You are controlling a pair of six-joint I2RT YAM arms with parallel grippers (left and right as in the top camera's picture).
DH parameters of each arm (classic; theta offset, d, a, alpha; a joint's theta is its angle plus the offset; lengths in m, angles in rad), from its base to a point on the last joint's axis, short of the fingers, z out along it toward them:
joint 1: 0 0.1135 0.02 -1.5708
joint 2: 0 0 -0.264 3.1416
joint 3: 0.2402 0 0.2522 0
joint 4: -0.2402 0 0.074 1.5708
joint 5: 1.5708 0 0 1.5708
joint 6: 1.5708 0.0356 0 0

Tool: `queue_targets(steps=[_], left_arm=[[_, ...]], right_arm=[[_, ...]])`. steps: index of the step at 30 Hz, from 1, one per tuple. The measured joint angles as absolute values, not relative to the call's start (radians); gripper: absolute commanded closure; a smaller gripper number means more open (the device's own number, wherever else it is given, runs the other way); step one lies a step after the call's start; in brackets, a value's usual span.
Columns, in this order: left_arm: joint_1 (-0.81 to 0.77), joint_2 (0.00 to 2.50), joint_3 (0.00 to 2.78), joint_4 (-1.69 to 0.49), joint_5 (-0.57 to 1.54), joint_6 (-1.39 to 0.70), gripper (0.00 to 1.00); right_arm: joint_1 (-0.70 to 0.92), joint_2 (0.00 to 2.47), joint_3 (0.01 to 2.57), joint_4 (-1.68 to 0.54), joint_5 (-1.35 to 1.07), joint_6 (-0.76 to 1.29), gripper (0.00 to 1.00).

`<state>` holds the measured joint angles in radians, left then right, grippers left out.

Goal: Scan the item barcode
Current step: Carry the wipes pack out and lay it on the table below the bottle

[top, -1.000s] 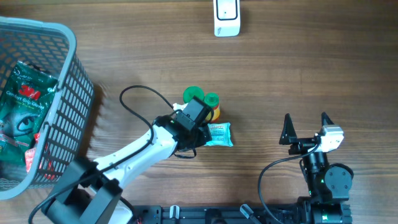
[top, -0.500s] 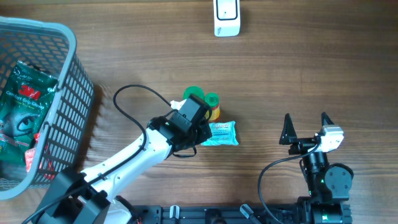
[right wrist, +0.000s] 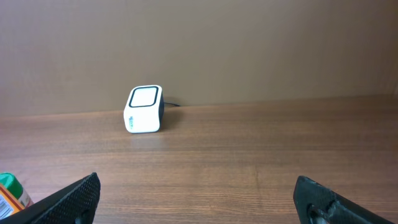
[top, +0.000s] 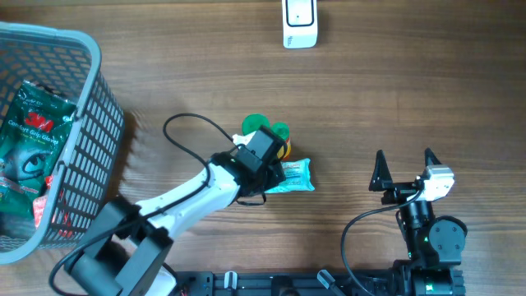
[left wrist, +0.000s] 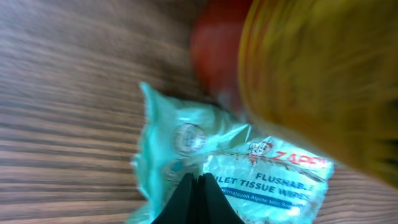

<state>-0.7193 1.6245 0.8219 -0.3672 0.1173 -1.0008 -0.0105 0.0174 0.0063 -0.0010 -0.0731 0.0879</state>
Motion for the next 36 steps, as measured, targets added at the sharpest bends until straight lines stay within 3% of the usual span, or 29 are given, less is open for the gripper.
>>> queue_targets(steps=[4, 9, 12, 20, 25, 26, 27, 28, 30, 32, 36], left_arm=[[-0.757, 1.677, 0.847, -0.331, 0.121, -1.041, 0.91], [-0.767, 1.685, 0.863, -0.304, 0.147, -1.084, 0.27], [-0.769, 1.684, 0.883, -0.302, 0.184, -1.088, 0.0], [-0.788, 1.647, 0.871, -0.324, 0.191, -1.085, 0.0], [-0.817, 1.451, 0.826, -0.355, 0.149, -1.016, 0.03], [-0.83, 1.398, 0.826, -0.355, 0.137, -1.007, 0.14], [-0.844, 1.342, 0.826, -0.355, 0.123, -0.999, 0.36], [-0.853, 1.295, 0.826, -0.352, 0.113, -0.979, 0.64], [-0.858, 1.214, 0.826, -0.35, 0.08, -0.957, 0.86], [-0.858, 1.142, 0.826, -0.349, 0.027, -0.945, 0.89], [-0.858, 1.021, 0.824, -0.286, -0.089, -0.837, 0.79]], right_arm=[[-0.01, 0.017, 0.006, -0.001, -0.073, 0.086, 0.0], [-0.01, 0.017, 0.006, -0.001, -0.073, 0.086, 0.0], [-0.01, 0.017, 0.006, -0.001, -0.073, 0.086, 0.0], [-0.01, 0.017, 0.006, -0.001, -0.073, 0.086, 0.0], [-0.01, 0.017, 0.006, -0.001, -0.073, 0.086, 0.0], [-0.01, 0.017, 0.006, -0.001, -0.073, 0.086, 0.0], [-0.01, 0.017, 0.006, -0.001, -0.073, 0.086, 0.0], [-0.01, 0.017, 0.006, -0.001, -0.073, 0.086, 0.0], [-0.01, 0.017, 0.006, -0.001, -0.073, 0.086, 0.0], [-0.01, 0.017, 0.006, -0.001, -0.073, 0.086, 0.0], [-0.01, 0.017, 0.006, -0.001, -0.073, 0.086, 0.0]])
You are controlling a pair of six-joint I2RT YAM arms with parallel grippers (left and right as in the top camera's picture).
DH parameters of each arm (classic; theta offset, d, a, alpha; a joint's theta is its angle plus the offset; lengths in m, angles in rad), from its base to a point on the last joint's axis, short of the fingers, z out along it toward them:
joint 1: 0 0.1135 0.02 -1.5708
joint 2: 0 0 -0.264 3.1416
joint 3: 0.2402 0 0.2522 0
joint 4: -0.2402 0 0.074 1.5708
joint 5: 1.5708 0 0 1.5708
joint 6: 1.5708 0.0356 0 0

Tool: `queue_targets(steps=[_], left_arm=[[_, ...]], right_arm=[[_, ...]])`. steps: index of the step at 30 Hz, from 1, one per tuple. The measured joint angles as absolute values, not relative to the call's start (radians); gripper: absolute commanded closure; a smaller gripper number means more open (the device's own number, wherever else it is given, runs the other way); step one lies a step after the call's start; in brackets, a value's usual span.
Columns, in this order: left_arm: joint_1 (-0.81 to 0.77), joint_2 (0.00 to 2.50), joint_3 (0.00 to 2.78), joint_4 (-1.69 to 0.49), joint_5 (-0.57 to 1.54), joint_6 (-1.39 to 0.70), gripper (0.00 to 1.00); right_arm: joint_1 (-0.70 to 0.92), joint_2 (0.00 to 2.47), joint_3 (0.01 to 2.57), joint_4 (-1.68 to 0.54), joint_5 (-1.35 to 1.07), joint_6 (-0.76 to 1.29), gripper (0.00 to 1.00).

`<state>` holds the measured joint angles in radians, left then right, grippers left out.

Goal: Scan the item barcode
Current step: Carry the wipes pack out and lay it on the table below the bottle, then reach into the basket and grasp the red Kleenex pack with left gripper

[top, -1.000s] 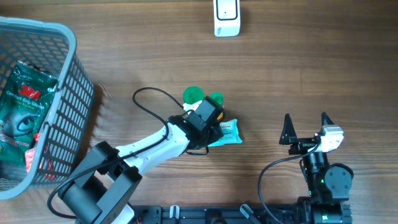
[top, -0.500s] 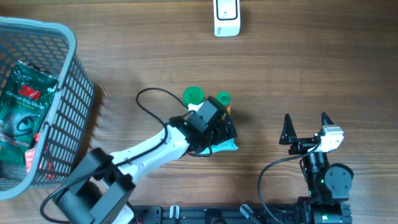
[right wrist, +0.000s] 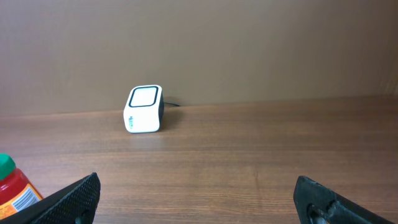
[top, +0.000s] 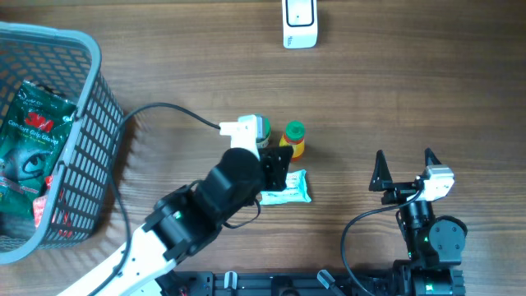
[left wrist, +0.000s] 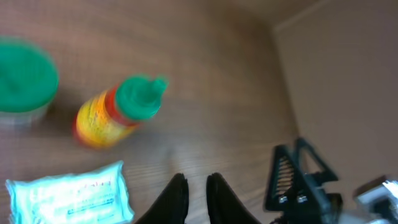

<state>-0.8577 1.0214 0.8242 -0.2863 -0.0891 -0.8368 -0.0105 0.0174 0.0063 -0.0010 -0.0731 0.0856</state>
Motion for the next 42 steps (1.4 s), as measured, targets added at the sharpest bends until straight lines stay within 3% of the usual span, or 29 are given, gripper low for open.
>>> queue_targets(steps=[4, 9, 17, 19, 25, 27, 29, 32, 35, 37, 42], left_arm=[[-0.845, 0.957, 0.868, -0.285, -0.26, -0.714, 0.65], [-0.672, 0.949, 1.044, -0.288, -0.489, -0.549, 0.63], [-0.177, 0.954, 1.283, -0.422, -0.574, -0.496, 0.55], [0.012, 0.989, 1.315, -0.483, -0.587, -0.503, 0.52], [0.437, 1.197, 1.325, -0.661, -0.36, -0.636, 0.46], [0.526, 1.271, 1.324, -0.702, -0.265, -0.672, 0.34], [0.603, 1.329, 1.325, -0.743, -0.202, -0.694, 0.3], [0.672, 1.423, 1.325, -0.815, -0.166, -0.715, 0.08], [0.706, 1.493, 1.325, -0.882, -0.15, -0.764, 0.0], [0.732, 1.534, 1.325, -0.91, -0.146, -0.792, 0.02], [0.775, 1.607, 1.325, -0.955, -0.142, -0.824, 0.28]], right_arm=[[-0.01, 0.017, 0.006, -0.001, -0.073, 0.086, 0.0], [-0.01, 0.017, 0.006, -0.001, -0.073, 0.085, 0.0], [-0.01, 0.017, 0.006, -0.001, -0.073, 0.085, 0.0], [-0.01, 0.017, 0.006, -0.001, -0.073, 0.086, 0.0], [-0.01, 0.017, 0.006, -0.001, -0.073, 0.085, 0.0], [-0.01, 0.017, 0.006, -0.001, -0.073, 0.085, 0.0], [-0.01, 0.017, 0.006, -0.001, -0.073, 0.086, 0.0], [-0.01, 0.017, 0.006, -0.001, -0.073, 0.085, 0.0], [-0.01, 0.017, 0.006, -0.001, -0.073, 0.086, 0.0], [-0.01, 0.017, 0.006, -0.001, -0.073, 0.085, 0.0], [-0.01, 0.017, 0.006, -0.001, -0.073, 0.086, 0.0]])
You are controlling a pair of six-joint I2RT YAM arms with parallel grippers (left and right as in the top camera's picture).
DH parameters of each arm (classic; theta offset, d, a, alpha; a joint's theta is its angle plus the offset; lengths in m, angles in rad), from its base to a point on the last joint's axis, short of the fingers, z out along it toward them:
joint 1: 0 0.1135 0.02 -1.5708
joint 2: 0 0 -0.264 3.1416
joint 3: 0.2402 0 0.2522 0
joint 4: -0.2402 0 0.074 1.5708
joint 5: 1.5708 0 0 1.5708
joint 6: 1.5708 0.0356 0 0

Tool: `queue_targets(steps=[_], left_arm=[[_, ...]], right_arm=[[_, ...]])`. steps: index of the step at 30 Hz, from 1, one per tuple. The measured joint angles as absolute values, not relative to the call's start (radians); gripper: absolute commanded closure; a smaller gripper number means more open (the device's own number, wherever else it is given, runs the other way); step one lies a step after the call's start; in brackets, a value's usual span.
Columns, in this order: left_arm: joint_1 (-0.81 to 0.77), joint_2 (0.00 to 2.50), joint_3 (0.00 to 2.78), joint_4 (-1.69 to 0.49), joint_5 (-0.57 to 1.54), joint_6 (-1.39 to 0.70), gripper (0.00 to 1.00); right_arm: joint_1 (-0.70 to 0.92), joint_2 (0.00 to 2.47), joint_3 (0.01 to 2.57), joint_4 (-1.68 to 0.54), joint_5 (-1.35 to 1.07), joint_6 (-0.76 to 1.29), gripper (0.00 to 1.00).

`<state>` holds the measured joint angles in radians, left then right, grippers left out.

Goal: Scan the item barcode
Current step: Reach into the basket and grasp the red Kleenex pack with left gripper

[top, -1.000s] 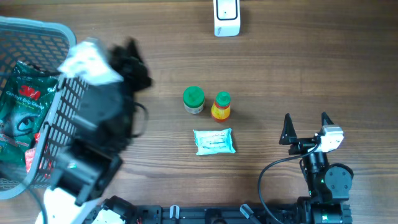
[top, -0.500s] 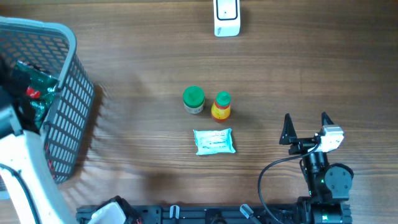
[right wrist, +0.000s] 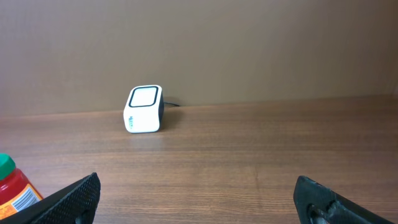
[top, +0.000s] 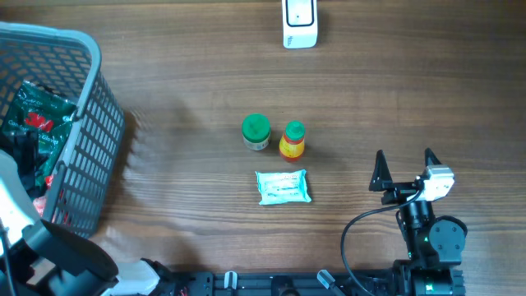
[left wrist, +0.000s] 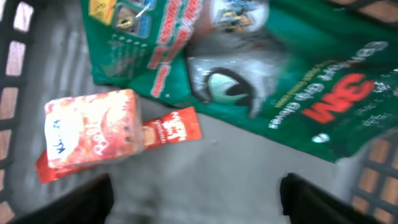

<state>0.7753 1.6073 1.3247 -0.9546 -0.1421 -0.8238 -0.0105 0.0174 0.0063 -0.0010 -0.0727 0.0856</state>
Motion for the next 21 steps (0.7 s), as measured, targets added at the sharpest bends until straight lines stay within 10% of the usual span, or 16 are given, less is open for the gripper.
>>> queue_targets(steps=[4, 21], left_arm=[[0.807, 1.652, 1.325, -0.97, -0.141, -0.833, 0.48], [0.813, 1.876, 1.325, -0.994, -0.281, -0.84, 0.58]], right_arm=[[-0.01, 0.017, 0.006, -0.001, -0.073, 0.086, 0.0], [-0.01, 0.017, 0.006, -0.001, -0.073, 0.085, 0.0]])
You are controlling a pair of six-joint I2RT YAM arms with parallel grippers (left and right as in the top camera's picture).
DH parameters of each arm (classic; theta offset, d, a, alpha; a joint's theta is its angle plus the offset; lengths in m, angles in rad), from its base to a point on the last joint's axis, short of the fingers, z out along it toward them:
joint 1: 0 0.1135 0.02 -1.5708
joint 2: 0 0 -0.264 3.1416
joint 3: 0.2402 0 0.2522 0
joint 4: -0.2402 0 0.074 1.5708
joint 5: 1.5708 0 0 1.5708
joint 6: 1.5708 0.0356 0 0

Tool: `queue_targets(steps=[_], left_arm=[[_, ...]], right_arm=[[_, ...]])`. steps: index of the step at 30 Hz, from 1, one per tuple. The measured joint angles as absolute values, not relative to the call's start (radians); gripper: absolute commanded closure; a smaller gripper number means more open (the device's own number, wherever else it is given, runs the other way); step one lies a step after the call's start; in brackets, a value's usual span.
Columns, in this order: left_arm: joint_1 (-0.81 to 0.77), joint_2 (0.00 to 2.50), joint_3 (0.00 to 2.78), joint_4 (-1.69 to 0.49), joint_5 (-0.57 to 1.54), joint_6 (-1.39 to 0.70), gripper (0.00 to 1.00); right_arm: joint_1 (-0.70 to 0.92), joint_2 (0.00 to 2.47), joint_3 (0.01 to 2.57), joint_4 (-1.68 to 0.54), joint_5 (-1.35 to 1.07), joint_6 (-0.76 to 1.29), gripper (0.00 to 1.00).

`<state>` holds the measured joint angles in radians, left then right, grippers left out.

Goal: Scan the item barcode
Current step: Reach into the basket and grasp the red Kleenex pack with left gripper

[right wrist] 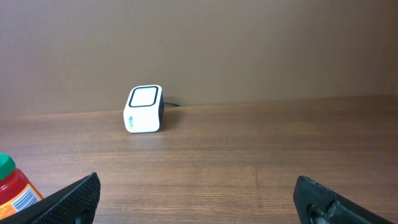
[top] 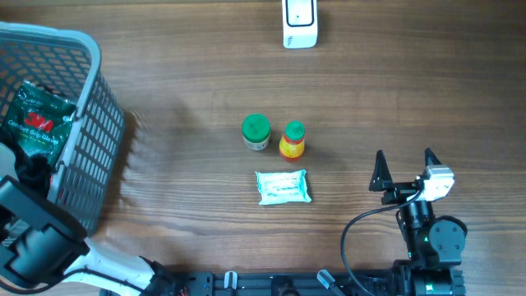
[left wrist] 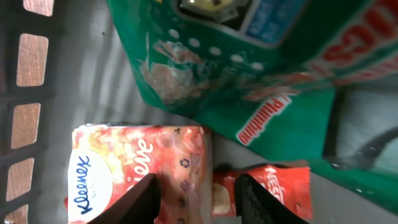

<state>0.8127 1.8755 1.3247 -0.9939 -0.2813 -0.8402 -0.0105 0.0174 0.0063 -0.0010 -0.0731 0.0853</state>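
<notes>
In the left wrist view my left gripper (left wrist: 199, 200) is down inside the grey basket (top: 82, 43). It is open, its fingers (left wrist: 147, 198) astride the right edge of a red-orange Kleenex pack (left wrist: 124, 171). A red sachet (left wrist: 273, 186) lies beside the pack, and a green 3M packet (left wrist: 280, 68) overlaps above. The white scanner (top: 299, 22) stands at the far edge, also seen as the scanner (right wrist: 143, 109). My right gripper (right wrist: 199, 205) rests open near the front right, with nothing between its fingers.
A green-capped jar (top: 256, 131), a yellow and red bottle (top: 292, 141) and a teal wipes pack (top: 283, 187) sit mid-table. The basket walls close round the left gripper. The scanner's cable runs off behind it.
The left gripper has dropped closer to the basket's contents, now over the Kleenex pack's edge, with its fingers nearer together than before. The right arm and table items are unchanged.
The left gripper was shut at the wipes pack beside the bottle. Then it was above the table, slightly parted, the pack lying free. Then it was wide open over the basket's contents, and now sits low at the Kleenex pack. The right arm never moved.
</notes>
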Motion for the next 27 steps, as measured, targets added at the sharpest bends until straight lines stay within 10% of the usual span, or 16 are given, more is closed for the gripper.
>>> queue_targets(steps=[6, 9, 27], left_arm=[[0.813, 1.885, 1.305, -0.997, -0.296, -0.841, 0.42], [0.813, 1.885, 1.293, -1.015, -0.306, -0.839, 0.96], [0.812, 1.652, 1.538, -1.097, -0.128, -0.79, 0.96]], right_arm=[[-0.01, 0.017, 0.006, -0.001, -0.073, 0.086, 0.0], [-0.01, 0.017, 0.006, -0.001, -0.073, 0.086, 0.0], [-0.01, 0.017, 0.006, -0.001, -0.073, 0.086, 0.0]])
